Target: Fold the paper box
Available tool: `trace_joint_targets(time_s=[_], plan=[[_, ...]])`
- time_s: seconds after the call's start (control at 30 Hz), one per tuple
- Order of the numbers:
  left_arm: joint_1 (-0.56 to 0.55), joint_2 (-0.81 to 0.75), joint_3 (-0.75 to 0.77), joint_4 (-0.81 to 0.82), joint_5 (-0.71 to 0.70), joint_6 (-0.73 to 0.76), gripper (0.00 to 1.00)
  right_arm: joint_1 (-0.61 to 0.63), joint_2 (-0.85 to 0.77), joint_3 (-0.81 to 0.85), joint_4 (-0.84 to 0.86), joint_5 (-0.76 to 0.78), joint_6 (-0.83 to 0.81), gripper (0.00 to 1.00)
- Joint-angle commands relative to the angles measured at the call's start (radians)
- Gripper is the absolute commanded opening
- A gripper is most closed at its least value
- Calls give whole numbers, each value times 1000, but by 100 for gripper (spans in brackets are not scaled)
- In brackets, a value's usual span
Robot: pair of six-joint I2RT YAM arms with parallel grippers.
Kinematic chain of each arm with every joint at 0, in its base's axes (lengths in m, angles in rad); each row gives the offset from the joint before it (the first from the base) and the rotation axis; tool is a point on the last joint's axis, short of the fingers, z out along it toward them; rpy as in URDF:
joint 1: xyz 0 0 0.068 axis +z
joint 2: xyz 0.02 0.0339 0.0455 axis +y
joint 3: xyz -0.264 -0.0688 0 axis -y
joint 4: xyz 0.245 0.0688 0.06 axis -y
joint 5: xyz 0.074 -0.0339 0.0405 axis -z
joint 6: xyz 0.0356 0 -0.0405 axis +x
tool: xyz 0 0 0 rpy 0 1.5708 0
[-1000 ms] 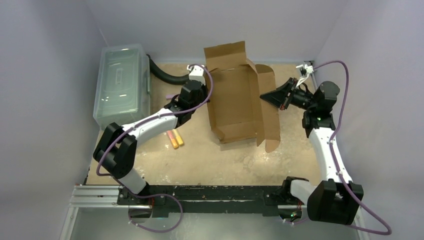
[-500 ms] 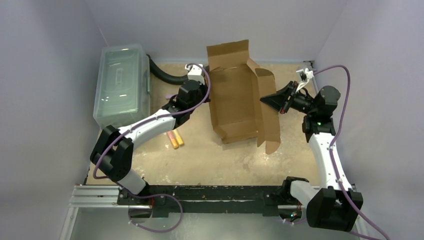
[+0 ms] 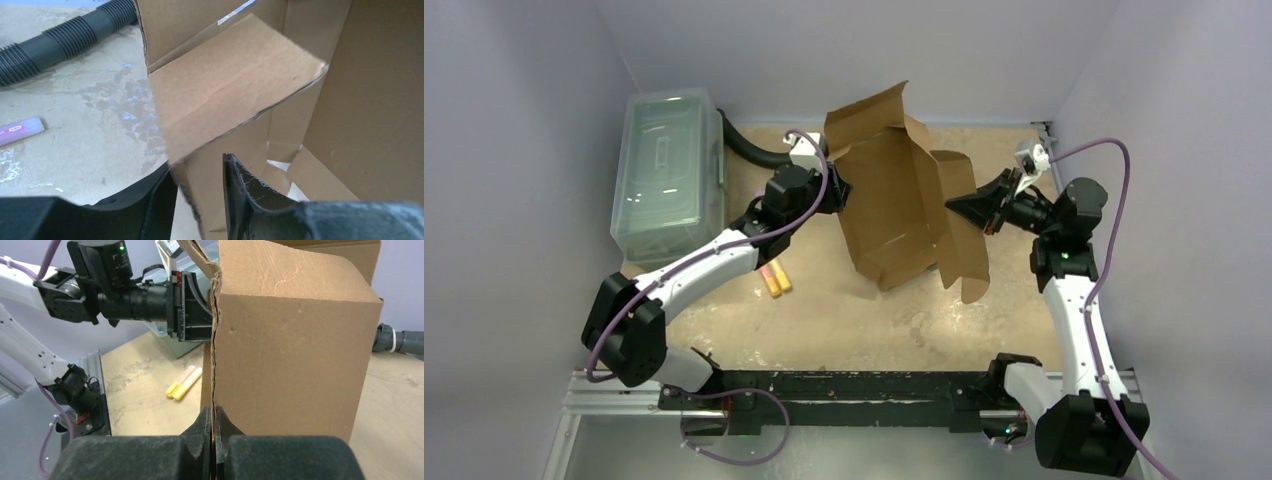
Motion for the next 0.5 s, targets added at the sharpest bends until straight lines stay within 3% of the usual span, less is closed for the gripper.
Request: trace_joint_targets(time_s=[0.0, 0.23, 0.47], plan=[[19, -67, -19, -14, 105, -14, 41, -2, -38, 19, -76, 5, -127, 0], [111, -178, -53, -71, 263, -32, 68, -44, -43, 39, -127, -9, -189, 0], [144, -303, 5, -289, 255, 33, 82, -74, -44, 76, -198, -22, -250, 0]])
